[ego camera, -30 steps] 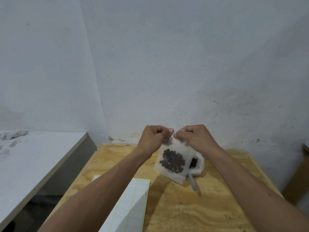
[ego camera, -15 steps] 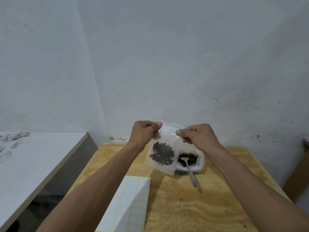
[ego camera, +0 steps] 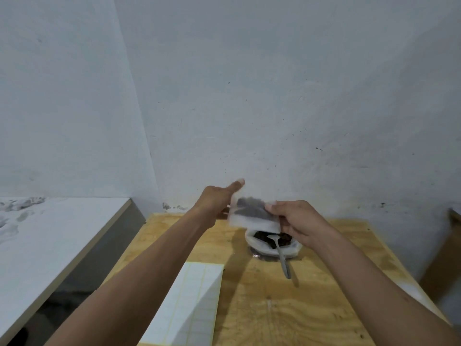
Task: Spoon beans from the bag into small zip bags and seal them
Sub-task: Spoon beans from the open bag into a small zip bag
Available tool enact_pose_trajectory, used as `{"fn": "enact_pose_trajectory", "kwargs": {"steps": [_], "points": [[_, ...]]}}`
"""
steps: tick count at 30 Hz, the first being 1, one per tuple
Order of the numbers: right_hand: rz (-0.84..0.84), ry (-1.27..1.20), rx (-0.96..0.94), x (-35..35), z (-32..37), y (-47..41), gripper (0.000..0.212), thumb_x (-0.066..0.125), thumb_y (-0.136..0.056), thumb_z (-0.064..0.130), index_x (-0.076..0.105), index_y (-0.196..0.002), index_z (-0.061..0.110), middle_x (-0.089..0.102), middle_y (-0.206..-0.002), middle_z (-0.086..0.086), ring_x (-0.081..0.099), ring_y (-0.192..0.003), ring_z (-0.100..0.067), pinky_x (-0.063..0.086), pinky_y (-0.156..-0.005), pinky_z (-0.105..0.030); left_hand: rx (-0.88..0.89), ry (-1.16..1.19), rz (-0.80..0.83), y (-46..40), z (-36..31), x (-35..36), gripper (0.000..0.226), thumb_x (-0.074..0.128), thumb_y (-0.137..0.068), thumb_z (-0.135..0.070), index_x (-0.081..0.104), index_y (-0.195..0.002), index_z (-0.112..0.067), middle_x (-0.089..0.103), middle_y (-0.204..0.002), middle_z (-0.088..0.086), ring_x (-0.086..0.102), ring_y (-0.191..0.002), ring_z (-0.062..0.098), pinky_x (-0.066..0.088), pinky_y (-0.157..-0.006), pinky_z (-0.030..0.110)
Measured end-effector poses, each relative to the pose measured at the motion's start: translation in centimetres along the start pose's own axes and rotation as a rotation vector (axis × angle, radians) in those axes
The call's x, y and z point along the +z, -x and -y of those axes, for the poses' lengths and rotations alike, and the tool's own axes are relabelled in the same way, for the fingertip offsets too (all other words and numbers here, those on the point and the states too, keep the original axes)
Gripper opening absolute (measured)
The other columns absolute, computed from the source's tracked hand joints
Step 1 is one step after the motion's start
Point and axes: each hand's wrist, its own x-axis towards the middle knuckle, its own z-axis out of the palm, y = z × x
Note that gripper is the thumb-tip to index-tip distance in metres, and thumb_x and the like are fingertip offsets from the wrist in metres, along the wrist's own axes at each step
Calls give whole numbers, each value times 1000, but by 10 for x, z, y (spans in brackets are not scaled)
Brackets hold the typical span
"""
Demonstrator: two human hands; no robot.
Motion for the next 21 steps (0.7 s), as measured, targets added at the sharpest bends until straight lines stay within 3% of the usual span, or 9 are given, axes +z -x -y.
{"fn": "enact_pose_trajectory", "kwargs": {"steps": [2,5,11,15,19,21], "points": [[-48,-13,12,-6,-2,-7,23,72,-90,1,70,-108,-12,77,-97,-19,75,-84,-26,63,-72,-34,-27,-55,101,7,3,1,32,78,-89,-23,73,-103,5,72,-94,14,70,-68,19,55,-51,24],[-60,108,6,-8,-6,-11,21,74,-89,4,72,-106,-8,77,-101,-21,75,-92,-28,63,-78,-37,26,-21,129,9,8,1,10,76,-86,1,72,-95,5,70,-77,11,67,-51,12,54,-50,23],[-155,229,-94,1,-7,-10,20,79,-86,7,65,-99,7,73,-101,-16,70,-77,-20,57,-58,-28,89,-36,59,10,9,1,22,77,-84,6,66,-103,4,65,-59,9,64,-48,17,53,-48,23],[-206,319,-110,13,-7,-15,36,84,-82,12,63,-111,10,72,-103,-14,70,-75,-22,58,-67,-34,104,-28,27,7,14,-6,28,79,-84,0,67,-108,9,70,-73,12,66,-56,20,55,-60,30],[-201,459,-144,33,-7,-20,49,85,-81,19,59,-122,11,72,-104,-14,72,-74,-21,59,-69,-32,89,-47,-22,2,23,-27,33,82,-82,0,67,-109,12,66,-66,11,62,-52,18,57,-57,30],[-189,583,-178,47,-11,-24,55,82,-84,26,55,-130,12,71,-107,-13,72,-79,-19,54,-66,-28,67,-66,-42,-2,28,-41,37,81,-83,0,65,-115,10,68,-75,18,64,-63,24,62,-70,40]]}}
